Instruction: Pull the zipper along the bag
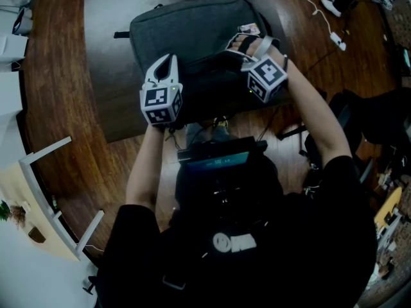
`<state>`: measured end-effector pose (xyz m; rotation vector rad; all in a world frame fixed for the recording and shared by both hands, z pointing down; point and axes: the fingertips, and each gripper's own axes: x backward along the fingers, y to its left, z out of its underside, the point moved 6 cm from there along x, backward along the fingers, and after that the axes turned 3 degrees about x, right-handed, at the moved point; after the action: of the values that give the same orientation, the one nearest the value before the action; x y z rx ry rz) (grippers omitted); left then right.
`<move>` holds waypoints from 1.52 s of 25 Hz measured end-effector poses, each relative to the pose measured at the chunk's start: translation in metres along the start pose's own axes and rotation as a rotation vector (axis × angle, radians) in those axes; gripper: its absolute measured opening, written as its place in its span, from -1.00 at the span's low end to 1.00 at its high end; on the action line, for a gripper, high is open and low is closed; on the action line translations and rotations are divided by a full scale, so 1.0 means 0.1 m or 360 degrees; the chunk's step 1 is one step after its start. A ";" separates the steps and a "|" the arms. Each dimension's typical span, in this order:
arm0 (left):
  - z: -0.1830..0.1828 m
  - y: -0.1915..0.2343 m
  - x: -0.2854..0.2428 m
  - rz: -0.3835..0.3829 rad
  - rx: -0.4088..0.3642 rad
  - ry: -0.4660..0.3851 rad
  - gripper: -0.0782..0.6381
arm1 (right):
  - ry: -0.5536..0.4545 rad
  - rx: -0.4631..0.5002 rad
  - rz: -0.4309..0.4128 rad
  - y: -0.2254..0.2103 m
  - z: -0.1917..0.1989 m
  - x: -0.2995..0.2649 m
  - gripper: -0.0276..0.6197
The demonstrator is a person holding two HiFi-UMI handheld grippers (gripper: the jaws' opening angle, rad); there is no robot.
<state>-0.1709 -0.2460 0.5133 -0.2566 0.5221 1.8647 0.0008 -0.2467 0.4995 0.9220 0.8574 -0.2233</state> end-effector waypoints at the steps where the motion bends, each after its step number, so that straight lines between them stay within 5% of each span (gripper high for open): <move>1: -0.01 -0.01 0.00 -0.0003 0.0002 -0.0001 -0.77 | 0.0000 0.0002 0.0001 0.01 0.01 0.01 -0.84; 38: 0.04 0.04 -0.02 -0.0017 -0.0022 0.0019 -0.77 | -0.0032 -0.0037 0.0024 0.19 0.43 0.20 -0.83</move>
<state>-0.1740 -0.2464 0.5187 -0.2791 0.5154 1.8582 0.0473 -0.2645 0.5096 0.9027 0.8329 -0.2086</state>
